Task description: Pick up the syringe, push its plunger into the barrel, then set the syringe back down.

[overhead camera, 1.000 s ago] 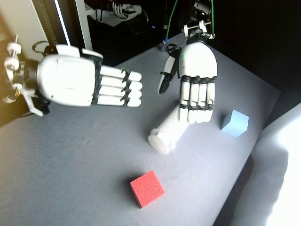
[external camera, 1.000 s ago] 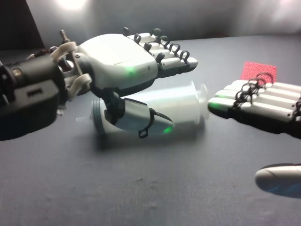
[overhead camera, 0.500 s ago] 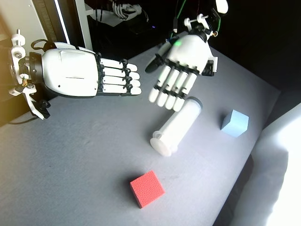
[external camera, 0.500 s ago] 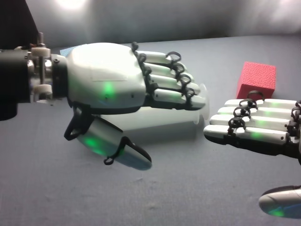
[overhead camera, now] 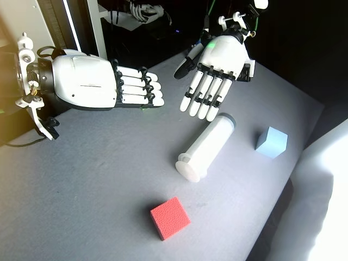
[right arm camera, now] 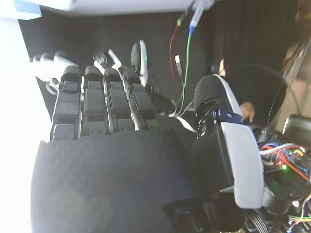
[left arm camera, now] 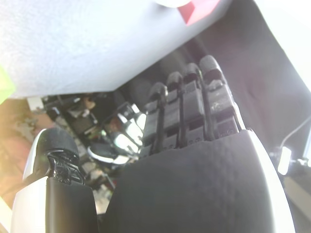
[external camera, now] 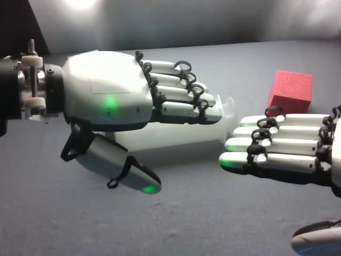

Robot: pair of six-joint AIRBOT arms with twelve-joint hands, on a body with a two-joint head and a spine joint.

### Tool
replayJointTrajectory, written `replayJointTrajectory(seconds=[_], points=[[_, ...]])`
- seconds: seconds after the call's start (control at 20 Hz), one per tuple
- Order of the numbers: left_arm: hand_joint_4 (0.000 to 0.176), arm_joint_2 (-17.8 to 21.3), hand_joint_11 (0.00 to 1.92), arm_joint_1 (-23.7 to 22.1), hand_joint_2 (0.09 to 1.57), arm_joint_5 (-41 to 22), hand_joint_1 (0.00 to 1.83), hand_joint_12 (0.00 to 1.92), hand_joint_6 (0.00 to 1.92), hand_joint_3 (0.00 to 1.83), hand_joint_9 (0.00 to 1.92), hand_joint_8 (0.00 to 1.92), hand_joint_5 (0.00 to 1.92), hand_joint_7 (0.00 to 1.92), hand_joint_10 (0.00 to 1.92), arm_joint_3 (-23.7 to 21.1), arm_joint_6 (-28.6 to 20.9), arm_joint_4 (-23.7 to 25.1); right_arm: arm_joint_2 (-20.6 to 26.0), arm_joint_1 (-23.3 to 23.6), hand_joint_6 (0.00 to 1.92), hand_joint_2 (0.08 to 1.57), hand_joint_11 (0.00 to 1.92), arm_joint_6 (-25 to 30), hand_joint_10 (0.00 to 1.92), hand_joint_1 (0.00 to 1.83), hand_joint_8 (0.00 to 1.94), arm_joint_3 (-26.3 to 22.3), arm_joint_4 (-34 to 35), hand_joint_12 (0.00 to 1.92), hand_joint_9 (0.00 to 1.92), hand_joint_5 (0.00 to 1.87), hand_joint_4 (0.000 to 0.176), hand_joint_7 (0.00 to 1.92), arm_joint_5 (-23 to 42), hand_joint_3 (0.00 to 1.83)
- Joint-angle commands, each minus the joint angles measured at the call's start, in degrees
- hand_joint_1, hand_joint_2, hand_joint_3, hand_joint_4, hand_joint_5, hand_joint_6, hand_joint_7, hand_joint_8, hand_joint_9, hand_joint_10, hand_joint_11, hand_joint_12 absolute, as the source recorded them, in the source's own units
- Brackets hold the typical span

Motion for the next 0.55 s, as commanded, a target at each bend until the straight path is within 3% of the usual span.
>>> replayJointTrajectory(seconds=[0.0,0.15,0.25,0.35,0.5], points=[[0.000,0.7,0.00,-1.1,1.15,-2.6,0.15,0.40,0.00,0.00,0.12,0.00,0.11,0.13,0.00,-0.1,-0.1,-3.5,0.6,0.6,0.00,1.29,0.00,0.4,0.00,0.00,0.00,0.2,1.9,0.00,0.00,0.00,0.000,0.00,5.5,0.00],[0.000,0.7,0.00,-1.8,1.16,-1.8,0.08,0.32,0.00,0.00,0.10,0.00,0.09,0.11,0.00,-0.3,-0.1,-3.5,0.5,1.2,0.00,1.29,0.00,0.9,0.00,0.00,0.00,0.9,1.4,0.00,0.00,0.00,0.000,0.00,5.3,0.00],[0.000,0.7,0.00,-1.9,1.13,-1.7,0.14,0.46,0.01,0.00,0.16,0.01,0.17,0.18,0.01,-0.4,-0.1,-3.7,0.4,1.3,0.00,1.29,0.00,2.9,0.00,0.00,0.00,1.8,-0.6,0.00,0.00,0.00,0.000,0.00,5.2,0.00],[0.000,0.7,0.00,-2.0,1.15,-1.7,0.07,0.34,0.00,0.00,0.12,0.00,0.12,0.13,0.00,-0.4,-0.1,-3.9,-0.1,1.3,0.00,1.28,0.00,3.1,0.00,0.00,0.00,2.5,-0.7,0.00,0.00,0.00,0.000,0.00,5.2,0.00],[0.000,0.7,0.00,-2.0,1.15,-1.8,0.07,0.39,0.00,0.00,0.13,0.00,0.12,0.14,0.00,-0.4,-0.1,-4.1,-0.7,1.6,0.00,1.28,0.00,4.8,0.00,0.00,0.00,3.8,-2.6,0.00,0.00,0.00,0.000,0.00,5.2,0.00]])
